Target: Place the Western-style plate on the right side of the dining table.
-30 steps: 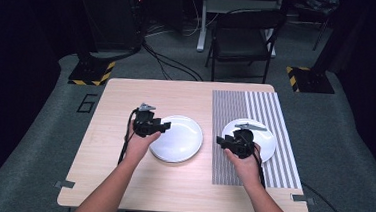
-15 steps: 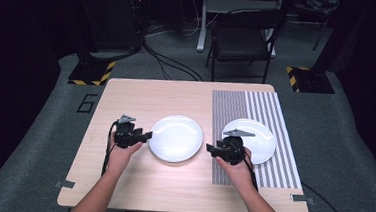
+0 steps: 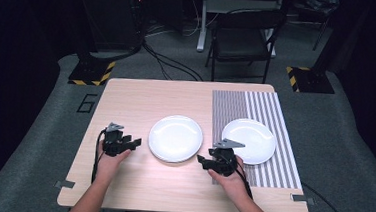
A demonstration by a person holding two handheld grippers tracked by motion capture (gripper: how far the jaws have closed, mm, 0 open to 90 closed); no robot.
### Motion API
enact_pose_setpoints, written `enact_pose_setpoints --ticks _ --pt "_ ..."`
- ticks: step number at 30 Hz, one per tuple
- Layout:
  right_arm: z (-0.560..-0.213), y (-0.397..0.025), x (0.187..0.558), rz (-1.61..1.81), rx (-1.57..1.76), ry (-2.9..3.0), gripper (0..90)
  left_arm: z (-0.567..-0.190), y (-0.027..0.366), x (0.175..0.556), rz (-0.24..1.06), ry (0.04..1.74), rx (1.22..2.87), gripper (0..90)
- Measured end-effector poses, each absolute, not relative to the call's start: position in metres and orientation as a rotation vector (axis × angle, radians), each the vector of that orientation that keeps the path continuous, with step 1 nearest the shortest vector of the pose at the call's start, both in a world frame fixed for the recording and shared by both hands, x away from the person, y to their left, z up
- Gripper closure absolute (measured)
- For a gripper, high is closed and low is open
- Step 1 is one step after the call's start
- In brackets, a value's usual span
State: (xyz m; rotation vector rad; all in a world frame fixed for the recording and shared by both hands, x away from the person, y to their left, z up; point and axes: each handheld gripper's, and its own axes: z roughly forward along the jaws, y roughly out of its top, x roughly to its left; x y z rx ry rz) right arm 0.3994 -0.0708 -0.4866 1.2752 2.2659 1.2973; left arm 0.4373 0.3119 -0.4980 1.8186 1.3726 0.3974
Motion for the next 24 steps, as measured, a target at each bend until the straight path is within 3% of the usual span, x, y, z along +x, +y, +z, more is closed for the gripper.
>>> enact_pose_setpoints --ticks 24 --pt "-0.518 -0.046 0.384 1.229 1.086 2.359 41.7 -0.520 0.313 0.433 0.462 1.359 1.882 43.7"
